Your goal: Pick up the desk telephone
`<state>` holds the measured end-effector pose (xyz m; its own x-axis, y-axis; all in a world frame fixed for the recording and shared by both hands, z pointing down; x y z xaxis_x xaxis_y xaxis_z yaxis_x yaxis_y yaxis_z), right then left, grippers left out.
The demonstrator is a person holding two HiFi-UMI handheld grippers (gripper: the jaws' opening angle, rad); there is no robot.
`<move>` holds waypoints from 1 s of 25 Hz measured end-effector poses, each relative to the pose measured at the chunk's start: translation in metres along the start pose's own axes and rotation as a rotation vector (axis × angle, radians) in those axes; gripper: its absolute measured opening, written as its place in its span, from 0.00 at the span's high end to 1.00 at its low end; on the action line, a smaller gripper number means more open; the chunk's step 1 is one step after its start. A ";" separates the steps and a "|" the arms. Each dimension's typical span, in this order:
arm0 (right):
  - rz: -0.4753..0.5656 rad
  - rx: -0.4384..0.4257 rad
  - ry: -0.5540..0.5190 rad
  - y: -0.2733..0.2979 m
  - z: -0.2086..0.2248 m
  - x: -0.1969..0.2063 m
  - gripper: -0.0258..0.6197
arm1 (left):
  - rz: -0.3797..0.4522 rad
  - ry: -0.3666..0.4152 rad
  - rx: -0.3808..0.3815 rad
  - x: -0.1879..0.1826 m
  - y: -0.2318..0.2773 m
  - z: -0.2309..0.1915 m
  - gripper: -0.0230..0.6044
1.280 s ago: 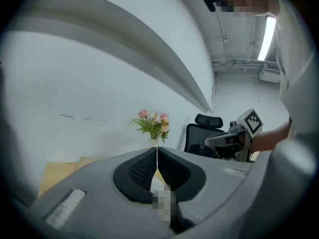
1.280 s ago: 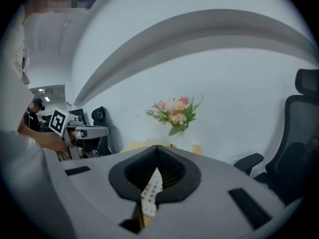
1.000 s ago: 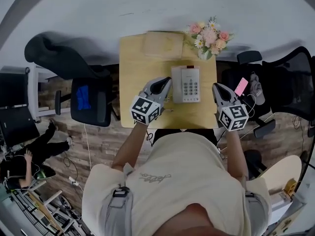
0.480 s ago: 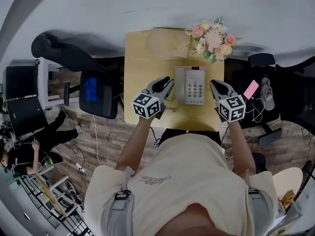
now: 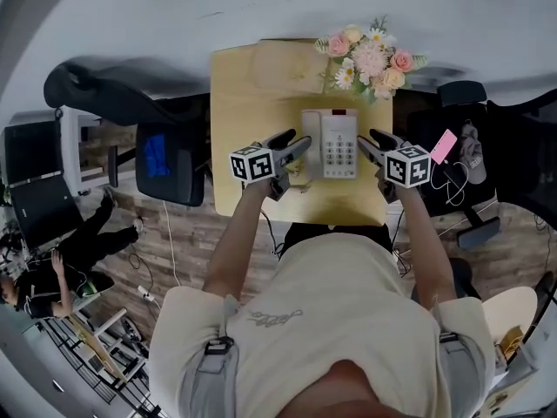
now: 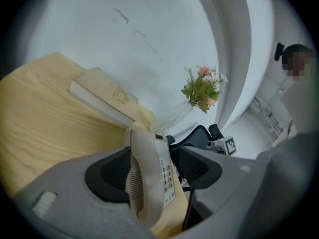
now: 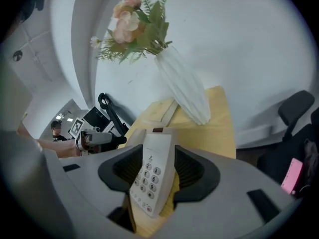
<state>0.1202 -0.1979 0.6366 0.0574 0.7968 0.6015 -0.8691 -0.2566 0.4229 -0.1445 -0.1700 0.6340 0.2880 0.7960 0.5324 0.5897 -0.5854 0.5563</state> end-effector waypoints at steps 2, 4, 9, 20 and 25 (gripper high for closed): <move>-0.008 -0.022 0.071 0.007 0.008 0.005 0.66 | -0.045 -0.042 0.014 0.005 0.008 -0.009 0.47; -0.018 -0.040 0.126 0.013 0.015 0.009 0.64 | -0.079 -0.072 0.023 0.009 0.015 -0.018 0.46; -0.063 -0.054 0.194 0.031 0.029 0.016 0.63 | -0.122 -0.128 0.075 0.013 0.026 -0.029 0.44; -0.125 -0.162 0.335 0.058 0.052 0.021 0.62 | -0.212 -0.187 0.168 0.018 0.055 -0.037 0.42; -0.155 -0.258 0.393 0.071 0.055 0.022 0.61 | -0.260 -0.176 0.216 0.016 0.060 -0.039 0.39</move>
<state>0.0867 -0.2287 0.7176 0.0489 0.9736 0.2228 -0.9611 -0.0148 0.2757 -0.1337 -0.1982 0.7012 0.2222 0.9389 0.2627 0.8000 -0.3296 0.5014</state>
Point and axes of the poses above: the fingertips, and each gripper's own axes: y forward along the fingers, z to its right, x out of its underside, the point moved 7 cm from there along -y, backward along the fingers, and after that the axes turned 12 degrees about -x, right-handed, at the moved point
